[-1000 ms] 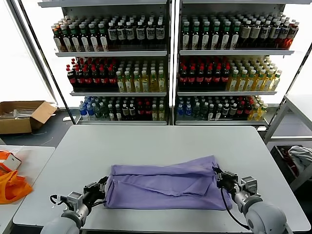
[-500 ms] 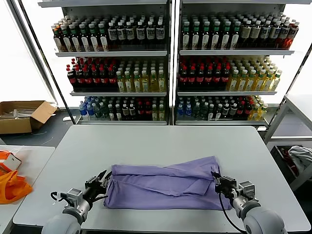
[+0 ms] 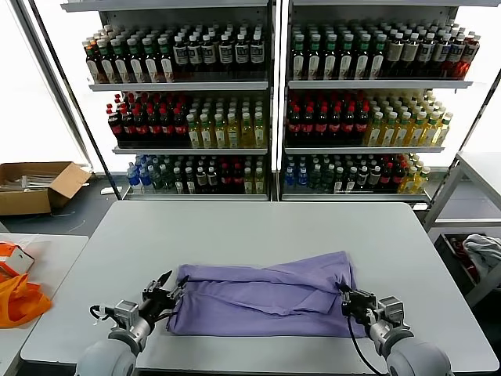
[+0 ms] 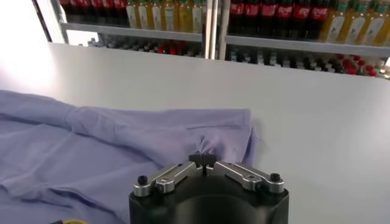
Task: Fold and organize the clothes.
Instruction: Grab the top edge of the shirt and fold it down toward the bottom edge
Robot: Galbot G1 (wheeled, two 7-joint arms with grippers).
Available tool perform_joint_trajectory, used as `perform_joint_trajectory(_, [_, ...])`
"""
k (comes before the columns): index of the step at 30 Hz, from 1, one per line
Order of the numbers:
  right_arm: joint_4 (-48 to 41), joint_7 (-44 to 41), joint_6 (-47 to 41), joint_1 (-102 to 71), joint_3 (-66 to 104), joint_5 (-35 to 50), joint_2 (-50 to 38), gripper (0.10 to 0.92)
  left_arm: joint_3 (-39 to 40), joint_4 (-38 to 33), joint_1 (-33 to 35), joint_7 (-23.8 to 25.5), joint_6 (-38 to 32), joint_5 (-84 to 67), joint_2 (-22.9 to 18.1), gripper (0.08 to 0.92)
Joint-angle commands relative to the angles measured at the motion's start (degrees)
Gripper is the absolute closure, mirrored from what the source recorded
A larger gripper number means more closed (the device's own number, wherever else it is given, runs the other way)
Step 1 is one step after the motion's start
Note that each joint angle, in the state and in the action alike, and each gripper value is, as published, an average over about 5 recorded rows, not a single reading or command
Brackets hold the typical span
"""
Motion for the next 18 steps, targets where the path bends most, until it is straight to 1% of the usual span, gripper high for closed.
perform_joint_trajectory(1, [-0.3,0.0,0.0,0.0,-0.3,-0.3,0.2,0.918,0.5,2.0,-1.1,0.4,-0.5,-0.2,-0.3,0.583])
perform_joint_trajectory(8, [-0.5,0.0,0.0,0.2,-0.7,-0.6,0.6,0.918,0.8,3.0,-1.6,0.7,-0.3,-0.2,-0.2,0.79])
perform_joint_trajectory(11, [-0.6,0.0,0.1,0.1,-0.6,-0.8,0.7,0.918,1.1,3.3,-1.8,0.9,0.0,-0.3,-0.1,0.859])
perform_joint_trajectory(12, [-0.7,0.0,0.1,0.1,-0.6,-0.9,0.8,0.918,1.2,3.3,-1.9,1.0,0.1,-0.5,-0.1,0.873])
perform_joint_trajectory(14, [-0.8,0.0,0.1,0.1,-0.6,-1.1,0.9,0.918,1.4,3.4,-1.9,1.2,0.3,-0.7,-0.2,0.875])
perform_joint_trajectory(18, [-1.1,0.0,0.1,0.1,-0.9,-1.4,1.1,0.918,1.5,3.6,-1.9,1.6,0.3,-0.7,-0.3,0.848])
